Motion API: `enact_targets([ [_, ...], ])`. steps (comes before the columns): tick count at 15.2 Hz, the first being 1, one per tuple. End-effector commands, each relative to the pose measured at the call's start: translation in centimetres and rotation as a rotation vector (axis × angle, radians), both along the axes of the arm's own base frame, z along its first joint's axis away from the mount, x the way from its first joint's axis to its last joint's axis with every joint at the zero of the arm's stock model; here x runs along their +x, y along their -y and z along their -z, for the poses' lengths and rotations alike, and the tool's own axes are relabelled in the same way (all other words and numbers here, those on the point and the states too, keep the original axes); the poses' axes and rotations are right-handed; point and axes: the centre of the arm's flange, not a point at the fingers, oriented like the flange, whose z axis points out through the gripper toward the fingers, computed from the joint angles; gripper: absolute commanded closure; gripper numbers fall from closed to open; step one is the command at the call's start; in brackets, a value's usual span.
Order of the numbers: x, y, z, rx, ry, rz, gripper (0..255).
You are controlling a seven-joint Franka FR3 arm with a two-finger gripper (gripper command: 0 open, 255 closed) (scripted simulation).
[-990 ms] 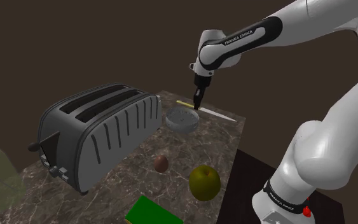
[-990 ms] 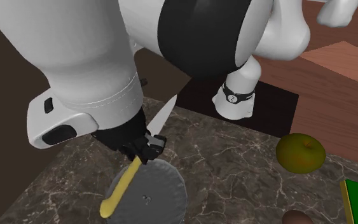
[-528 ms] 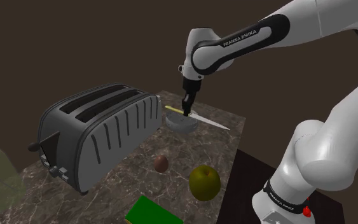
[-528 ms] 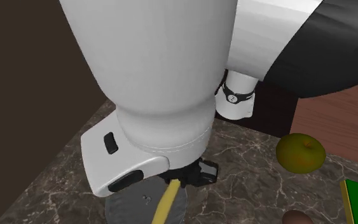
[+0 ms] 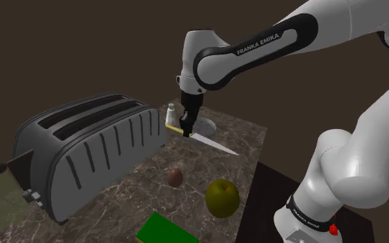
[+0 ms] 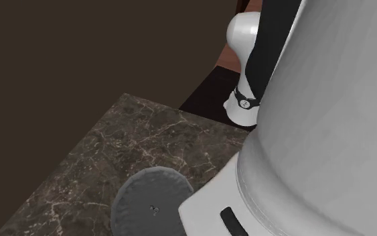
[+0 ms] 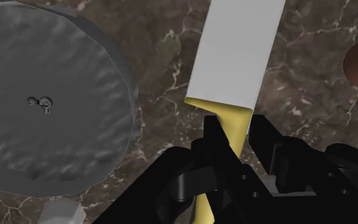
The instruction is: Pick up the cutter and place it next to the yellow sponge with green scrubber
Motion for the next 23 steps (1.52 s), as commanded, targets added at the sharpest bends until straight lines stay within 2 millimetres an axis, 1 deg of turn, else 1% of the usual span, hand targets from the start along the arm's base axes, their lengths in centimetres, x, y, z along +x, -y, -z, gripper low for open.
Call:
enact_targets([
  [1,-0.2,-2.7,0.1,0.0,0.001,0.0,255],
  [23,-1.5,-31.7,0.1,0.0,0.001,0.0,255],
])
